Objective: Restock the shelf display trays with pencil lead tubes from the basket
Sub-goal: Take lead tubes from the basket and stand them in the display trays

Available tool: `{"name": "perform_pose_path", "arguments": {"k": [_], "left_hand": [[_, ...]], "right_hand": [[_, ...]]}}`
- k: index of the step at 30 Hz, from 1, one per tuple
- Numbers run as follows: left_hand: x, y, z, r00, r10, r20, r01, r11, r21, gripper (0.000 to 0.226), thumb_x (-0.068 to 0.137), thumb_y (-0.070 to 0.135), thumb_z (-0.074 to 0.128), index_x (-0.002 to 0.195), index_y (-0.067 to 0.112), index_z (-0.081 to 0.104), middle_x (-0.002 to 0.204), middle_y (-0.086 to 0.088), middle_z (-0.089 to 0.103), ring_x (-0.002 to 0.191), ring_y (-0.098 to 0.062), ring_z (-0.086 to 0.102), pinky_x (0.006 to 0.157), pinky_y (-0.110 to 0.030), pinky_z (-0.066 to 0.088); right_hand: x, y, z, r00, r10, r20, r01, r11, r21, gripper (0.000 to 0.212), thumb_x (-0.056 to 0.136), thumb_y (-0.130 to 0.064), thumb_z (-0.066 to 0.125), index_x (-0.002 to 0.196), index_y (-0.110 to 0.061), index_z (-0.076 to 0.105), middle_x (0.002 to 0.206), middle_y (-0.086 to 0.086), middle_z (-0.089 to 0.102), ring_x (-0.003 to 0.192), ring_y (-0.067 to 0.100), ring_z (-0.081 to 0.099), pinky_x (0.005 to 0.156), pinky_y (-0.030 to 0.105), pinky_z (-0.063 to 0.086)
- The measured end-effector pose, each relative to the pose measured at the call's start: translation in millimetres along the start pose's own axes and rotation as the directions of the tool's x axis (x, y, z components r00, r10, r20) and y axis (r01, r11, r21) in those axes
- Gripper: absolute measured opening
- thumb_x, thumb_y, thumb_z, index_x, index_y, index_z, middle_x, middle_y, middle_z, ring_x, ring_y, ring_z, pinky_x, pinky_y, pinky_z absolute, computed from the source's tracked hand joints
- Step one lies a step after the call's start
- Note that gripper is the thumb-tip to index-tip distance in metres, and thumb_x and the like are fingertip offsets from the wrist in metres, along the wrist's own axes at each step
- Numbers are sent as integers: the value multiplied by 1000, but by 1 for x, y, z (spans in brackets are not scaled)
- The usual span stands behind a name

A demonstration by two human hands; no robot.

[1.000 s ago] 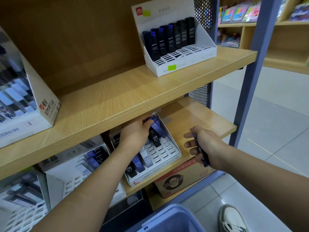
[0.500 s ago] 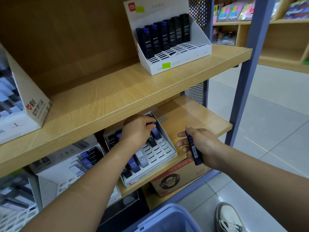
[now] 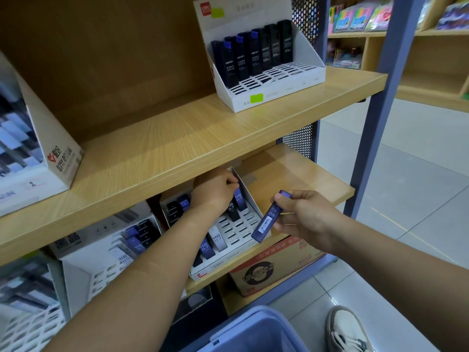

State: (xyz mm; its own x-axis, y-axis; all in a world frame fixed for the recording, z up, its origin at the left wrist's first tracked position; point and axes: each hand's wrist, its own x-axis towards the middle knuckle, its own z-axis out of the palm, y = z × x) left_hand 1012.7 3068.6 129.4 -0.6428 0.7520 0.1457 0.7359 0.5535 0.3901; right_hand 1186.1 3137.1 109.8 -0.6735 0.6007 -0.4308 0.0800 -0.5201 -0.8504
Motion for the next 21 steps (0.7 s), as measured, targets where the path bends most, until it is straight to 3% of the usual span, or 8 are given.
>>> {"name": "perform_pose_path", "arguments": {"k": [5, 7, 10, 13, 16, 17, 19, 21], "left_hand": [[-6, 5, -3, 997, -2, 76, -3, 998, 65, 22, 96, 26, 49, 102, 25, 70, 102, 3, 70, 91, -19, 65, 81, -33, 55], [-19, 12, -9, 997, 14, 74, -5, 993, -116, 22, 97, 30, 49, 107, 27, 68, 100, 11, 66, 93, -12, 62, 80, -24, 49], [-49, 22, -18, 973, 111, 203, -4, 887, -461, 28, 90, 35, 62, 118, 32, 63, 96, 12, 67, 86, -1, 61, 76, -20, 46], [-78, 23, -16, 967, 180, 180, -115, 941, -319, 46, 78, 38, 75, 121, 39, 57, 82, 16, 61, 67, 5, 56, 67, -19, 48], [-93, 24, -14, 979, 197, 48, -187, 969, -160, 36, 83, 33, 71, 118, 36, 62, 75, 25, 57, 73, 2, 62, 74, -24, 55], [-94, 22, -12, 985, 171, 36, -161, 967, -197, 32, 85, 28, 69, 115, 34, 63, 76, 23, 61, 73, 1, 64, 74, -24, 56], [-94, 19, -9, 997, 20, 74, 14, 901, -433, 28, 86, 17, 66, 111, 27, 65, 79, 13, 70, 71, -2, 67, 71, -25, 57], [-92, 16, -7, 978, -117, 170, 203, 689, -696, 23, 85, 8, 66, 106, 19, 67, 84, 0, 74, 75, -13, 71, 75, -34, 59]], "right_hand": [[0, 0, 2, 1000, -21, -14, 21, 999, 31, 33, 91, -12, 66, 120, 1, 57, 93, 16, 69, 66, 22, 72, 53, 26, 56], [-1, 0, 3, 998, -55, -24, 55, 998, -2, 25, 88, -12, 70, 109, -2, 63, 87, 13, 72, 66, 20, 71, 53, 24, 55], [-3, -3, 3, 994, -101, -39, 100, 994, -42, 12, 84, -15, 74, 90, -8, 67, 76, 9, 73, 66, 18, 66, 57, 22, 51], [-6, -4, 7, 994, -108, -31, 108, 994, 3, 17, 83, -14, 74, 92, -3, 66, 74, 15, 71, 61, 19, 62, 54, 22, 54], [-8, -4, 13, 994, -106, 22, 105, 994, 42, 21, 83, -15, 74, 97, 0, 65, 77, 17, 72, 63, 20, 66, 57, 22, 57], [-9, -4, 15, 994, -102, 46, 100, 994, 40, 22, 83, -15, 74, 99, -1, 67, 80, 15, 72, 67, 19, 67, 61, 23, 58], [-10, -3, 17, 991, -77, 109, 78, 997, -6, 20, 86, -11, 72, 105, -7, 70, 86, 10, 73, 76, 17, 69, 68, 29, 57], [-11, 0, 18, 978, 1, 207, 13, 998, -67, 21, 91, -8, 65, 111, -13, 70, 94, 10, 74, 83, 22, 72, 71, 33, 57]]}}
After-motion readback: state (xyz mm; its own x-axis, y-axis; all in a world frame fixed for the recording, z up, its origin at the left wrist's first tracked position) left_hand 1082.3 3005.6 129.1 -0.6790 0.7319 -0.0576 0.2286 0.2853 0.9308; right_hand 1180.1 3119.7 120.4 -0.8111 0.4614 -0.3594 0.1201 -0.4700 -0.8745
